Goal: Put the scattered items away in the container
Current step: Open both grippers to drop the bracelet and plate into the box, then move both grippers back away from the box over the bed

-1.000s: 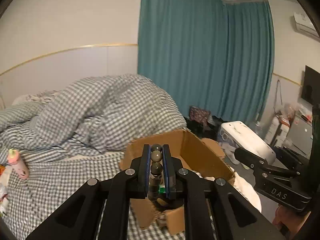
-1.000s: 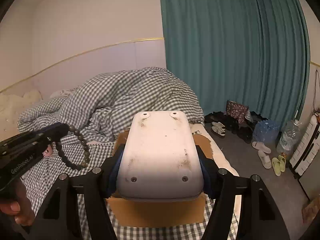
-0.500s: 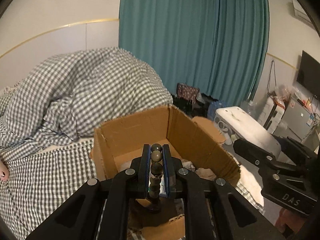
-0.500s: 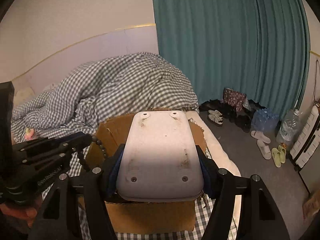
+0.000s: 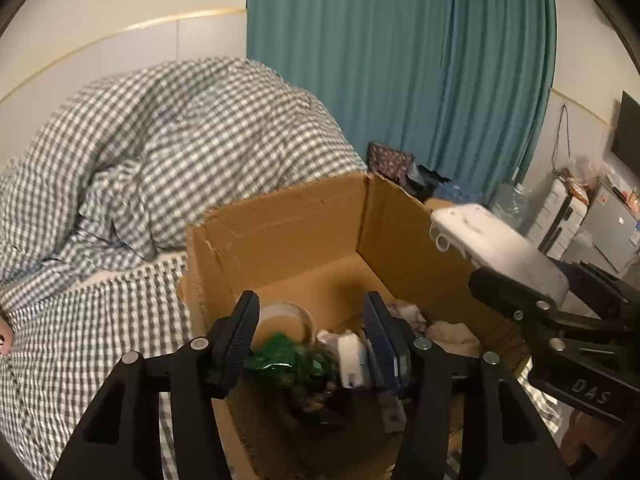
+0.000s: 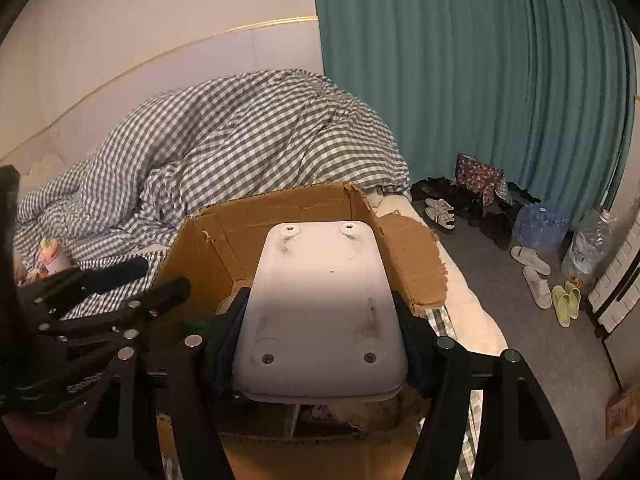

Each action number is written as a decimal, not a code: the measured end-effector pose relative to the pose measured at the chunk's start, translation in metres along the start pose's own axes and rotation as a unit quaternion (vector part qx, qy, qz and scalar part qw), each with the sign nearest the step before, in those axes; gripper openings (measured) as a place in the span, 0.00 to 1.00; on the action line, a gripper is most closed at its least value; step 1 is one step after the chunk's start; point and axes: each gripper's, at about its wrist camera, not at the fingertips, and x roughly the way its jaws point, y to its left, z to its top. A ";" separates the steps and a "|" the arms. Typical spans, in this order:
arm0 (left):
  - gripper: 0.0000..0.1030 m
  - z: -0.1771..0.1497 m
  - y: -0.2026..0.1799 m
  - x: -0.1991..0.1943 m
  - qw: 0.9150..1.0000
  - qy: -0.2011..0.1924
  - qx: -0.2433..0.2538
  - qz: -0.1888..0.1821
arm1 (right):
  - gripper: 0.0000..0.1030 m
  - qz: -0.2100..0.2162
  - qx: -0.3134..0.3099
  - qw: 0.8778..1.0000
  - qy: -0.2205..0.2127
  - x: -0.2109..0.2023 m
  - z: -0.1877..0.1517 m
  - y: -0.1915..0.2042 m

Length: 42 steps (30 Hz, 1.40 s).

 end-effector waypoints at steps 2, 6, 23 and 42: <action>0.57 0.000 0.004 -0.002 1.000 -0.005 0.000 0.009 | 0.62 0.000 -0.003 1.000 0.007 0.007 -0.001 0.002; 0.59 0.001 0.017 -0.005 1.000 -0.008 -0.010 0.021 | 0.62 0.002 -0.010 1.000 0.023 0.020 -0.005 0.009; 0.63 0.003 0.031 -0.022 1.000 -0.015 -0.020 0.012 | 0.81 -0.031 -0.007 0.999 0.009 0.003 0.001 0.020; 0.96 0.001 0.071 -0.142 0.993 -0.097 -0.051 0.054 | 1.00 -0.015 -0.016 0.997 -0.077 -0.093 0.018 0.080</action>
